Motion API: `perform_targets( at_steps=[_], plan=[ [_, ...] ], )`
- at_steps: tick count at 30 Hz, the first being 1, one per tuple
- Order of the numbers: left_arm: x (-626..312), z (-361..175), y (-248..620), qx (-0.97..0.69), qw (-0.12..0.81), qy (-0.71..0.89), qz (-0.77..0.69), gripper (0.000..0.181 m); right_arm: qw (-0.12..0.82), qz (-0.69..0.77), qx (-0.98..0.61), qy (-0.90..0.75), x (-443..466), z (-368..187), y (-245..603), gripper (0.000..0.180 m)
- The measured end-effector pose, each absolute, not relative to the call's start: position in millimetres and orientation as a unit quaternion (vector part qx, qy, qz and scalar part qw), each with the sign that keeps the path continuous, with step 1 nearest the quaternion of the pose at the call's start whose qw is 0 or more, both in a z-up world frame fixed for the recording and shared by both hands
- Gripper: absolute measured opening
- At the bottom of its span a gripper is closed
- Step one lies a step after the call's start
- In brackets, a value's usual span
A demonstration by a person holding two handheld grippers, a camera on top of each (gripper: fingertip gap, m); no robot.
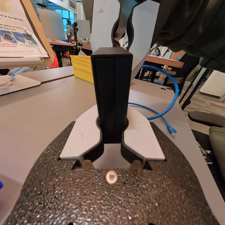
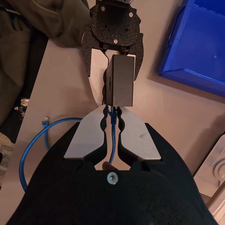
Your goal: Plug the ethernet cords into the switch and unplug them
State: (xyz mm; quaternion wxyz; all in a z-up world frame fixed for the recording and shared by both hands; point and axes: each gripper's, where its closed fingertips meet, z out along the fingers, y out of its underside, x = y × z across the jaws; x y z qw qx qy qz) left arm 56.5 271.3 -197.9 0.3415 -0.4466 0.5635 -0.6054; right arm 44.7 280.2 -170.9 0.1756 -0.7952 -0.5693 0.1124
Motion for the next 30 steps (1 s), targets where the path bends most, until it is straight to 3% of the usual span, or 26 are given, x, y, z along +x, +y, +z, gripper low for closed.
perform_targets(
  at_steps=[16,19,21,30],
  plan=[
    [56,-201,265,-0.433,0.338,0.586,-0.596,0.029,0.149,0.072,-0.822,-0.544,49,-175,273,0.013],
    [49,-185,265,-0.406,0.338,0.549,-0.648,0.029,0.083,-0.012,-0.808,-0.584,69,-193,264,0.012],
    [42,-176,280,-0.409,0.359,0.526,-0.654,0.028,0.132,0.088,-0.824,-0.544,39,-184,256,0.011],
    [36,-189,300,-0.437,0.384,0.542,-0.606,0.029,0.123,-0.080,-0.847,-0.511,134,-116,269,0.011]
  ],
)
